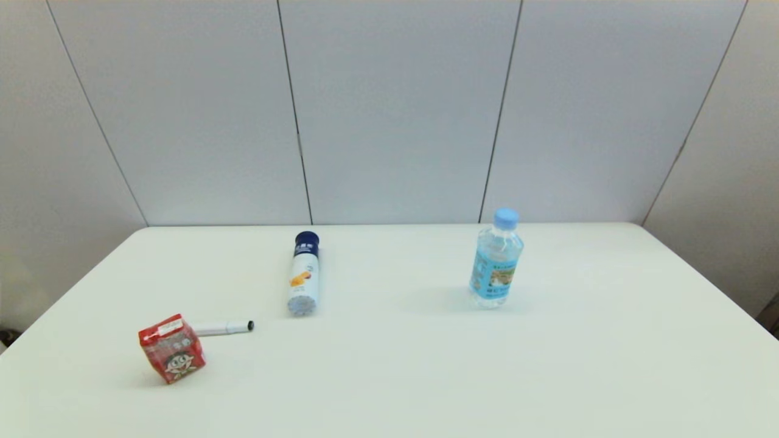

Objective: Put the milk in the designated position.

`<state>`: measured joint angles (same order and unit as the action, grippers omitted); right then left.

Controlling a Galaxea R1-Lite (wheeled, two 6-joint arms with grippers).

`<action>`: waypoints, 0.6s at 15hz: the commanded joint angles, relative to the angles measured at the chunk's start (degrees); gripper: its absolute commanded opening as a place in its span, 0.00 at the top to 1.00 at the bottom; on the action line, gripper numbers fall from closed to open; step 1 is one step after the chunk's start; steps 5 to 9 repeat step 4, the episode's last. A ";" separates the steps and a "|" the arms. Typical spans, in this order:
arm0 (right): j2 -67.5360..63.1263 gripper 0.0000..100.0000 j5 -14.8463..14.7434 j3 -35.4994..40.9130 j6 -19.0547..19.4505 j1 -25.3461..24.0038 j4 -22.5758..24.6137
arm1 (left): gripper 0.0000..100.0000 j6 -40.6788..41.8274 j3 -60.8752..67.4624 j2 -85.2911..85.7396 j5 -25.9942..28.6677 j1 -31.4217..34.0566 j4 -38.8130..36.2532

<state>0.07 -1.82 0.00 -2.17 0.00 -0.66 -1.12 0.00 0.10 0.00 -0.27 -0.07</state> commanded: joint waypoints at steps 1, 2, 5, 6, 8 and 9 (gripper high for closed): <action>-0.07 0.00 -0.03 0.00 -0.03 -0.09 0.04 | 0.00 -0.02 0.09 -0.10 0.00 0.00 -0.01; -0.07 0.00 -0.03 0.00 -0.03 0.00 0.04 | 0.00 -0.02 0.09 -0.10 0.00 0.00 -0.01; -0.07 0.00 -0.03 0.00 -0.03 -0.09 0.04 | 0.00 -0.02 0.09 -0.10 0.00 0.00 -0.01; -0.07 0.00 -0.03 0.00 -0.03 -0.09 0.04 | 0.00 -0.02 0.09 -0.10 0.00 0.00 -0.01; -0.07 0.00 -0.03 0.00 -0.03 -0.09 0.04 | 0.00 -0.02 0.09 -0.10 0.00 0.00 -0.01; -0.07 0.00 -0.03 0.00 -0.03 -0.09 0.04 | 0.00 -0.02 0.09 -0.10 0.00 0.00 -0.01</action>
